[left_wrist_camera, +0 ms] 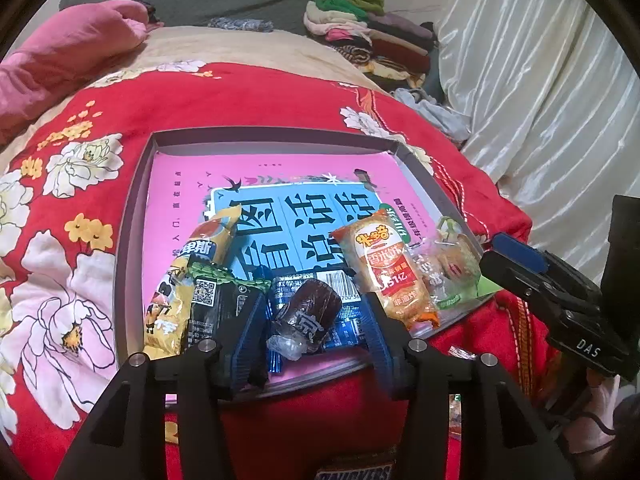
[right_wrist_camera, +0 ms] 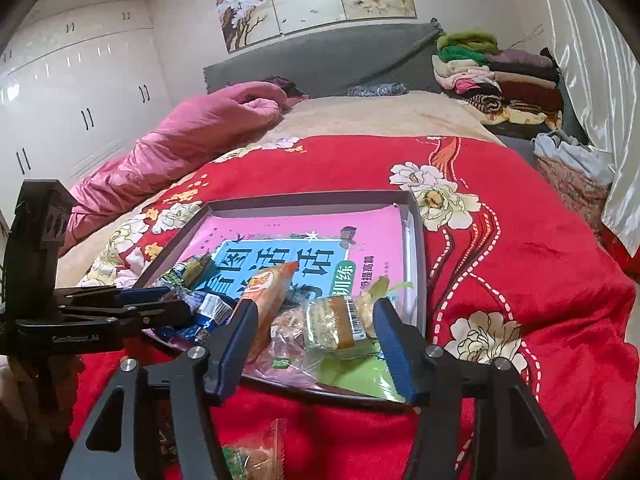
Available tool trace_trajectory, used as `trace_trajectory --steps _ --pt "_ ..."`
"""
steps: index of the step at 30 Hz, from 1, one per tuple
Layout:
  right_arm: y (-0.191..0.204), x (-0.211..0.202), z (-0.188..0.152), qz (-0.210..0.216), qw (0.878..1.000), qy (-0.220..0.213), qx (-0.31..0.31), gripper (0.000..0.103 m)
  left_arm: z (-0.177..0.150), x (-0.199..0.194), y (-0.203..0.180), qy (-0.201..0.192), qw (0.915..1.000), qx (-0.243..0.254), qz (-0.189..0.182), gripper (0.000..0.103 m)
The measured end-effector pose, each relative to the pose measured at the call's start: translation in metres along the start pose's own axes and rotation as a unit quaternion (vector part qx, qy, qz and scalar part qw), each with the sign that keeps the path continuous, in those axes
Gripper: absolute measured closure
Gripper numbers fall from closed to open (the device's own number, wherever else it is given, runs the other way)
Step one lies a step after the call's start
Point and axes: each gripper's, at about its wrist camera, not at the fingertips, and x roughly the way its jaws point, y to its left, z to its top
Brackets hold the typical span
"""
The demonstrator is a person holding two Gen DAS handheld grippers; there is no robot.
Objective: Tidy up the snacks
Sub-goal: 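Open both grippers to drop the chocolate cake and cookie packet into the tray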
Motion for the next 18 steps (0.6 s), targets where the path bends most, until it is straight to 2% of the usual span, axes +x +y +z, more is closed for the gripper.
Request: trace_trajectory --steps 11,15,18 --pt "0.005 -0.013 -0.001 0.0 1.0 -0.01 -0.01 0.041 0.0 -0.008 -0.003 -0.006 1.0 0.003 0.002 0.035" --pt "0.005 -0.016 -0.002 0.003 1.0 -0.011 -0.007 0.041 0.002 -0.014 -0.003 -0.011 0.9999 0.002 -0.002 0.034" --pt "0.006 -0.019 -0.003 0.007 1.0 -0.011 -0.006 0.041 0.002 -0.018 -0.005 -0.013 0.9999 0.004 -0.005 0.028"
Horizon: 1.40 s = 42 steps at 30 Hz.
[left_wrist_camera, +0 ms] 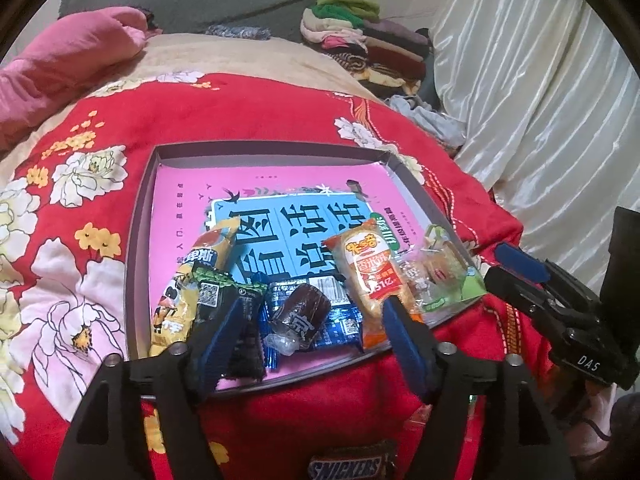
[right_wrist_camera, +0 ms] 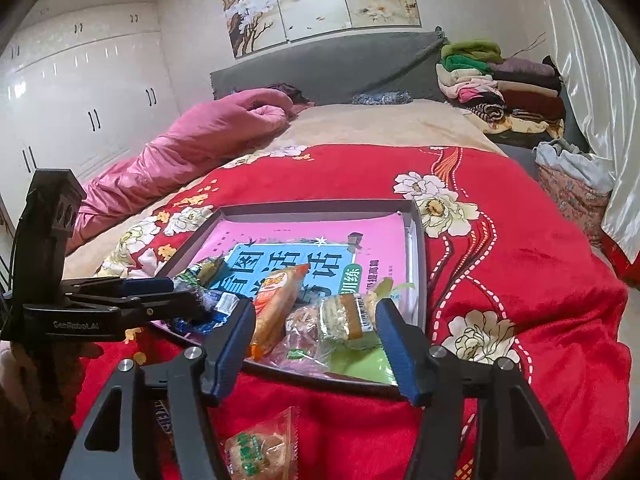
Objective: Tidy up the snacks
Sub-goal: 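Open both grippers to drop the chocolate cake and cookie packet into the tray, then move both grippers back to the Snickers bar and the last cookie packet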
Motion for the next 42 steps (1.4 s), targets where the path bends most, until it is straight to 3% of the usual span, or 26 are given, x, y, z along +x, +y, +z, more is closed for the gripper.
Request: trace_trajectory --steps 11,21,32,42 --pt "0.009 -0.014 -0.008 0.017 1.0 0.014 0.016 0.036 -0.009 -0.023 -0.001 0.0 1.0 0.002 -0.007 0.027" --pt "0.023 -0.018 -0.03 0.024 0.997 0.066 0.01 0.035 -0.036 -0.032 0.001 0.038 0.9991 0.003 -0.015 0.027" --pt "0.025 -0.022 -0.047 0.014 0.994 0.105 0.03 0.035 -0.079 -0.029 0.011 0.105 0.9919 -0.069 -0.021 0.027" --pt "0.012 -0.015 -0.062 0.042 0.985 0.14 0.097 0.035 -0.093 -0.019 -0.002 0.119 0.9877 -0.093 -0.042 0.027"
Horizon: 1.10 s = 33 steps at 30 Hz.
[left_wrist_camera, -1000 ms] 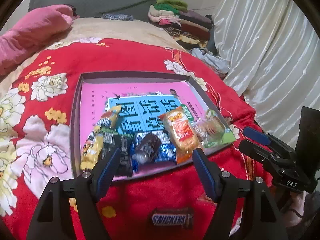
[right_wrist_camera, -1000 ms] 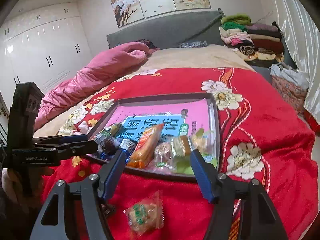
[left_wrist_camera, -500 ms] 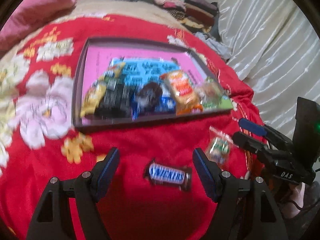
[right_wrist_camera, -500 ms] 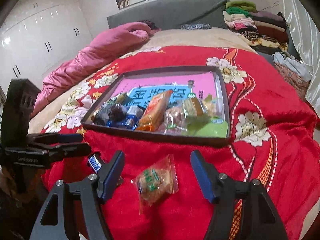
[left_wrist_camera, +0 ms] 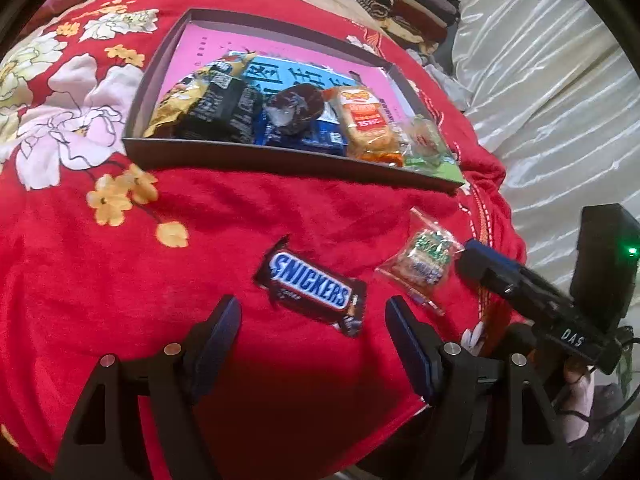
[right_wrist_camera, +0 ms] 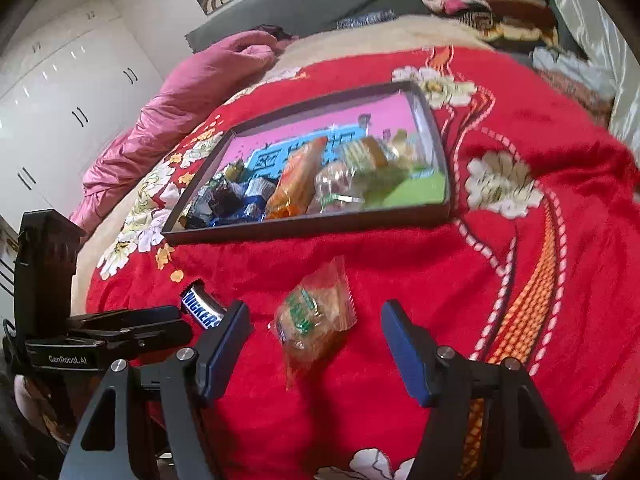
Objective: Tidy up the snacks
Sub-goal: 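Move both grippers back to the Snickers bar and the last cookie packet, then grasp the Snickers bar with the left gripper while the right grasps the green-label cookie packet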
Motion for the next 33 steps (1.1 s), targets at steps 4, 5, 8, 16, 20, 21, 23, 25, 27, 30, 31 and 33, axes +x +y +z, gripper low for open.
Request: trace_trajectory --steps 4,5,8,16,20,21,23,25,27,30,31,33 --pt "-0.003 0.013 -0.002 0.021 0.999 0.022 0.015 0.035 0.0 0.008 -0.004 0.003 1.0 -0.002 0.0 0.027" --pt "-0.003 0.017 -0.003 0.028 0.999 0.03 0.017 0.035 0.001 0.009 -0.003 0.004 1.0 -0.008 -0.004 0.027" --pt "-0.001 0.027 -0.003 0.037 0.998 0.041 0.016 0.035 0.003 0.013 -0.001 0.004 0.9995 -0.025 -0.017 0.028" --pt "0.008 0.047 0.001 0.062 0.997 0.052 -0.002 0.044 0.008 0.019 0.008 -0.003 0.998 -0.053 -0.036 0.051" --pt "0.012 0.057 0.005 0.065 0.996 0.053 -0.016 0.048 0.012 0.025 0.009 -0.002 0.9972 -0.058 -0.048 0.053" --pt "0.012 0.059 0.006 0.064 0.996 0.054 -0.019 0.052 0.012 0.026 0.009 -0.002 0.9971 -0.058 -0.049 0.053" --pt "0.012 0.061 0.008 0.061 0.996 0.054 -0.024 0.058 0.013 0.03 0.006 0.0 0.9974 -0.053 -0.049 0.053" --pt "0.01 0.061 0.009 0.063 0.996 0.051 -0.025 0.062 0.014 0.034 0.003 0.002 0.9978 -0.047 -0.047 0.053" --pt "0.007 0.06 0.009 0.067 0.996 0.048 -0.019 0.062 0.014 0.037 -0.001 0.003 0.9982 -0.04 -0.045 0.054" --pt "0.006 0.055 0.011 0.069 0.997 0.04 -0.017 0.064 0.014 0.042 -0.007 0.008 0.9989 -0.026 -0.038 0.065" --pt "0.005 0.052 0.012 0.07 0.997 0.034 -0.017 0.065 0.014 0.045 -0.008 0.013 0.999 -0.023 -0.037 0.066" --pt "0.005 0.047 0.014 0.073 0.997 0.024 -0.018 0.068 0.013 0.047 -0.008 0.012 0.9993 -0.018 -0.032 0.067"
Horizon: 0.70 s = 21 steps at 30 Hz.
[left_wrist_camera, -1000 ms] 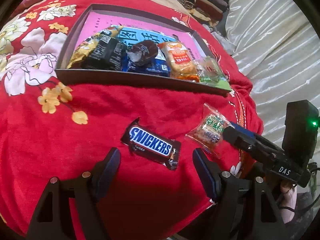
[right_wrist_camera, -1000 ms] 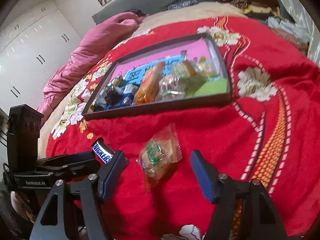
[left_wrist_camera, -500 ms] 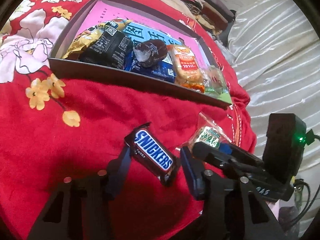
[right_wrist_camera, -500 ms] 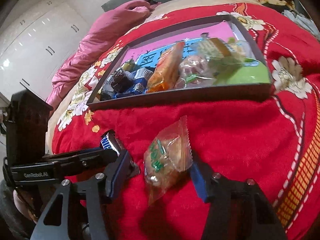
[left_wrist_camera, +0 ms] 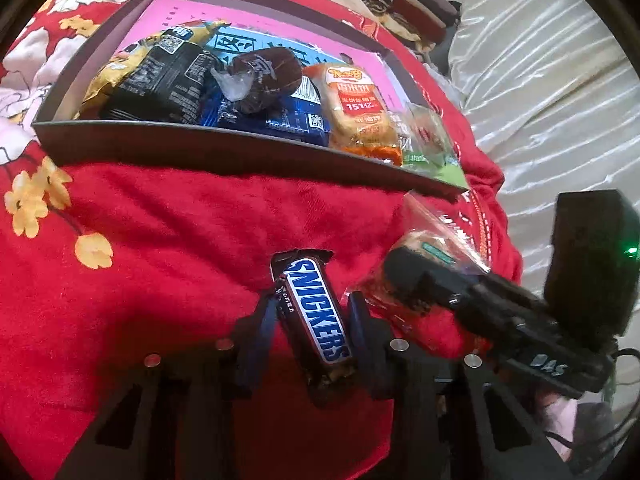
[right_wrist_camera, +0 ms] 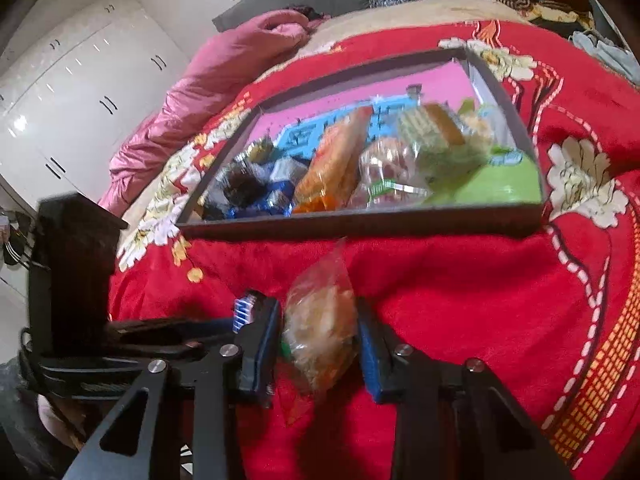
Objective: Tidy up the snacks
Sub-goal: 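Grasp the Snickers bar with the left gripper while the right grasps the green-label cookie packet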
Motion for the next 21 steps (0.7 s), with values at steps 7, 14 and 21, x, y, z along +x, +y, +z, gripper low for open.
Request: trace_trajectory --steps 7,14,21 --pt "0.007 -0.016 0.005 0.0 0.999 -0.037 -0.018 0.07 0.003 0.0 -0.016 -0.002 0.9989 0.042 0.019 0.069" --pt "0.003 -0.026 0.009 0.006 0.998 -0.054 -0.015 0.073 0.01 -0.025 -0.02 -0.036 0.9975 0.058 0.016 0.072" --pt "-0.019 -0.015 0.001 0.05 0.997 -0.011 0.054 0.055 0.008 -0.025 -0.014 -0.026 0.9984 0.051 0.004 0.072"
